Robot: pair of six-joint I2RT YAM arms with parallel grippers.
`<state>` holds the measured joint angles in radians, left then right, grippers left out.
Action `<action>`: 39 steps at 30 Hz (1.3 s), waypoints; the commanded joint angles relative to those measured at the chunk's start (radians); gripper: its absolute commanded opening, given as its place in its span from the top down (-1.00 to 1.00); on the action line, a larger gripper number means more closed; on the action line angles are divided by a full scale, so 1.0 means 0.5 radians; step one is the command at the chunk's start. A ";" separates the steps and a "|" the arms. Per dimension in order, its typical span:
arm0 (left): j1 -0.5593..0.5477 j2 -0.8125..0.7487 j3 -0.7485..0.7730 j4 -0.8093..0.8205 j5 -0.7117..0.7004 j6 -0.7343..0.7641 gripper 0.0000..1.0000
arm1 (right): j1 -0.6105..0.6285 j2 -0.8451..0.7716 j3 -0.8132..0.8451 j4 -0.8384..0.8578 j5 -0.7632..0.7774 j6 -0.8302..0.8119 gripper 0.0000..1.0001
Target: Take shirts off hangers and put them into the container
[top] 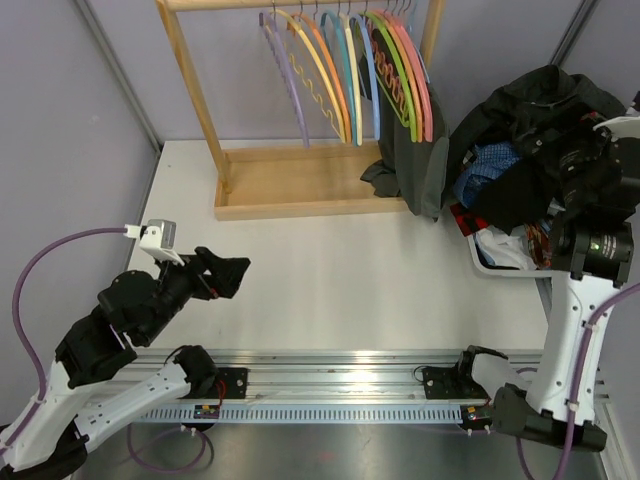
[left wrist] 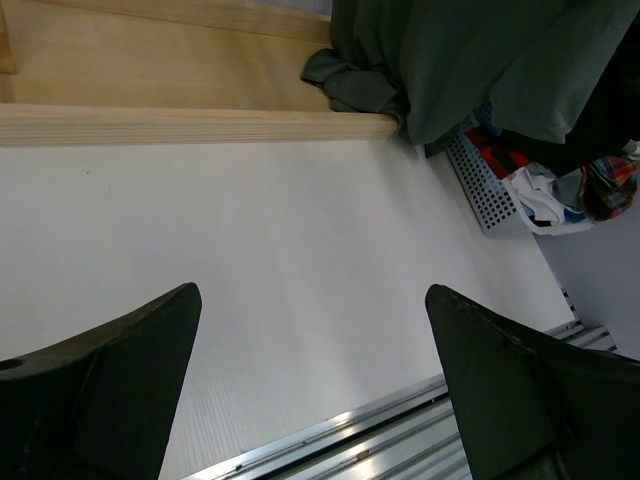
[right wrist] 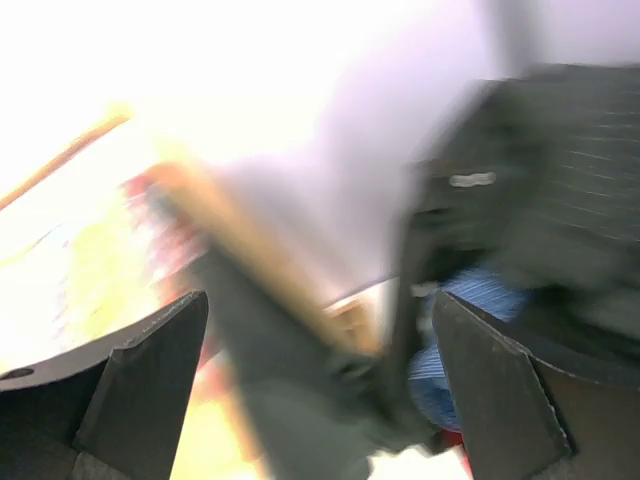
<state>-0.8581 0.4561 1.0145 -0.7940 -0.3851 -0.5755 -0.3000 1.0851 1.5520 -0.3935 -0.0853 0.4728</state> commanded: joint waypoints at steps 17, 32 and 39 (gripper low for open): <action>-0.008 -0.108 0.017 0.232 0.460 0.123 -0.98 | 0.710 -0.520 -0.196 -0.526 -1.602 -0.191 -0.99; -0.008 0.082 0.155 0.441 0.899 0.255 -0.98 | 1.464 -0.357 -0.294 -0.357 -1.665 -0.289 -0.99; -0.008 0.119 0.257 0.404 0.853 0.289 -0.98 | 1.701 -0.241 -0.285 -0.299 -1.437 -0.347 -0.99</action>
<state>-0.8581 0.5129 1.1023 -0.6319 0.0116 -0.4614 0.5175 0.9573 1.3785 -0.5877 -0.8688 0.3309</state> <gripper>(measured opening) 0.987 0.993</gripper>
